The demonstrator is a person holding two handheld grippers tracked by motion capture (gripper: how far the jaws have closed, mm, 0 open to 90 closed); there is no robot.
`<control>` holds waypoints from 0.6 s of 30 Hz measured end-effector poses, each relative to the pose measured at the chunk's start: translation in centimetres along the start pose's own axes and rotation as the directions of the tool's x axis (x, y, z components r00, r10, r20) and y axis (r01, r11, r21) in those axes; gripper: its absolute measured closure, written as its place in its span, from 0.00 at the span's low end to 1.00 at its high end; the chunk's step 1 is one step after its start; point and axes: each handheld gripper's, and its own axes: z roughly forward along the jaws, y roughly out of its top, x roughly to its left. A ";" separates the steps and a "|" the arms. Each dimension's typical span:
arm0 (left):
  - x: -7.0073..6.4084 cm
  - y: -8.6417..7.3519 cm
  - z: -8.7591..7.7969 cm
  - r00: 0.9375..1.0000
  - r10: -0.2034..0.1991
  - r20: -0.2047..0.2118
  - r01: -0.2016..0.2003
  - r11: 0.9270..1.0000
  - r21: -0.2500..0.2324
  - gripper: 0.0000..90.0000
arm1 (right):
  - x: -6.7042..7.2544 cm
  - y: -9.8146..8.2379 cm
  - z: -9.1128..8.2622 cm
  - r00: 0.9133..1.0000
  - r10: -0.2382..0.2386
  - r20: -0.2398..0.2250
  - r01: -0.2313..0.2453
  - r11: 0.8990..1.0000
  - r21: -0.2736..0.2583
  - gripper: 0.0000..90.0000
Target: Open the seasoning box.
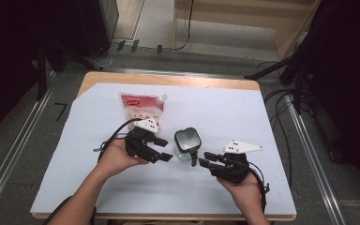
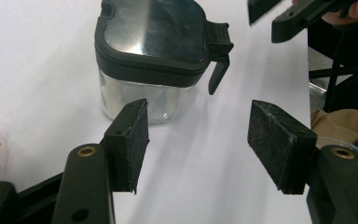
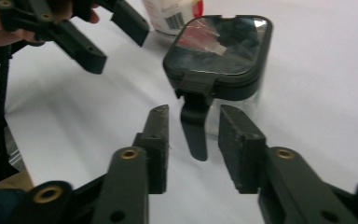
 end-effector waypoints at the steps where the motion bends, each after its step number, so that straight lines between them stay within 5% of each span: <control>1: 0.0 0.0 0.0 1.000 -0.002 -0.002 0.002 1.000 -0.002 0.44 | 0.2 0.0 0.1 1.000 -0.005 -0.011 0.005 1.000 -0.004 0.81; 8: 0.5 -0.2 -0.2 1.000 -0.007 -0.006 0.007 1.000 -0.008 0.44 | 0.9 -0.4 1.6 0.998 -0.016 -0.059 0.017 1.000 0.023 0.99; 18: 1.3 -0.4 -0.5 0.999 -0.030 -0.018 0.029 0.999 -0.020 0.44 | 1.6 -0.6 3.8 0.998 -0.034 -0.057 0.037 0.998 0.057 1.00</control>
